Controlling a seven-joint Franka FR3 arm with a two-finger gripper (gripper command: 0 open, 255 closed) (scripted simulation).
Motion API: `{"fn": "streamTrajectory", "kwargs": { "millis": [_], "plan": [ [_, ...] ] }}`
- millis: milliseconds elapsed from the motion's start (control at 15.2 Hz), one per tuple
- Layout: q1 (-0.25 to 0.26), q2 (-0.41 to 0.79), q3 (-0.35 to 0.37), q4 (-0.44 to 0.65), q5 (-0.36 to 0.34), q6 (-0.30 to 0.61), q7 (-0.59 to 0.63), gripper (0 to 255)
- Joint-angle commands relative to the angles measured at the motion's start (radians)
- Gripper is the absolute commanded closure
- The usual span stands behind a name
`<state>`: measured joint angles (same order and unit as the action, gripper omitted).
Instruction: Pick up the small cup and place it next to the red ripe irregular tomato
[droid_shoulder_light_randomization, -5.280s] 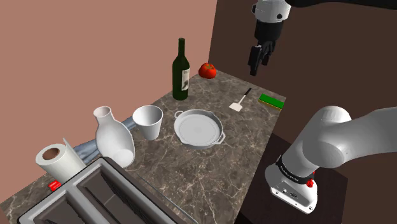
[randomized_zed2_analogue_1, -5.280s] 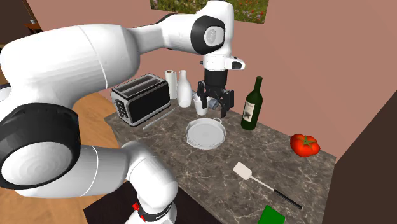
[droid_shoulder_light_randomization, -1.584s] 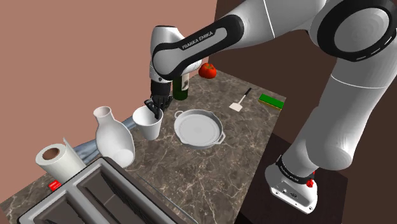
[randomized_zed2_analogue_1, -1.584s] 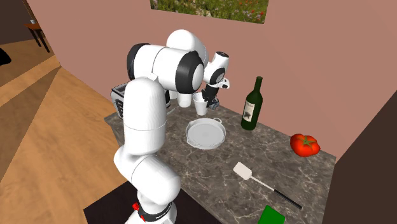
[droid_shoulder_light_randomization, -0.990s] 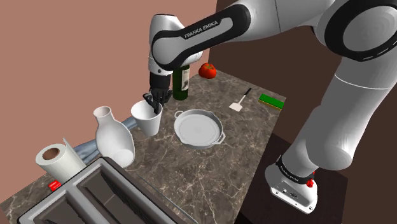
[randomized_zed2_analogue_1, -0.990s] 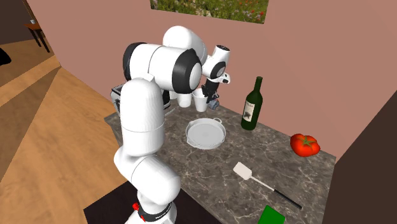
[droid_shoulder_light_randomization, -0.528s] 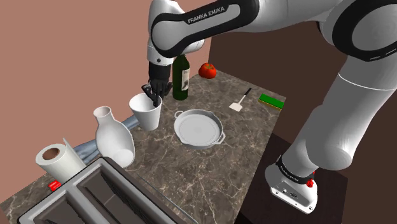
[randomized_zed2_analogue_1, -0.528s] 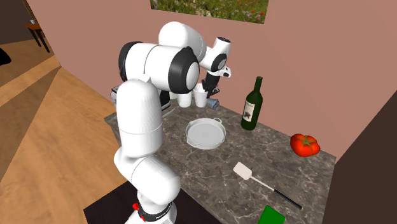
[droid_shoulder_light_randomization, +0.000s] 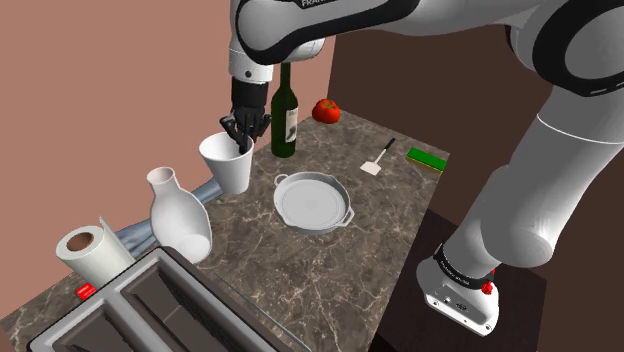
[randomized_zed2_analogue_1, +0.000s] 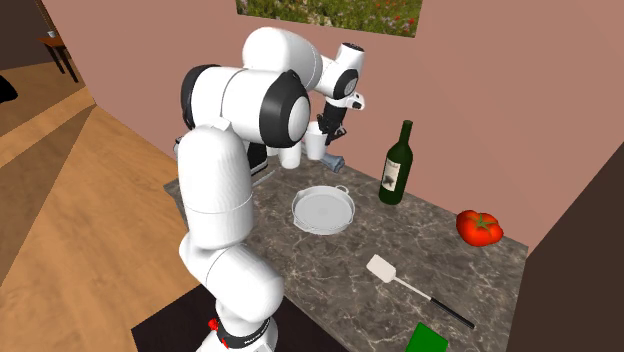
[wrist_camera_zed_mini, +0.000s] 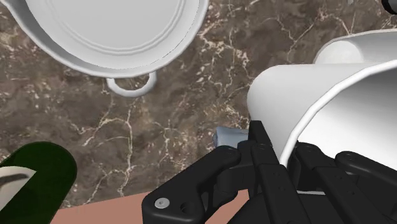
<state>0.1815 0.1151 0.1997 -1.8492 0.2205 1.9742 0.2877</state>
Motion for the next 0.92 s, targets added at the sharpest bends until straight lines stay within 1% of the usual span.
{"fn": "streamTrajectory", "kwargs": {
  "millis": [0, 858],
  "plan": [
    [0.0, -0.005, 0.0, 0.021, -0.001, -0.026, 0.005, 255],
    [-0.003, -0.021, -0.002, 0.175, -0.009, -0.193, 0.038, 255]
  ]
}}
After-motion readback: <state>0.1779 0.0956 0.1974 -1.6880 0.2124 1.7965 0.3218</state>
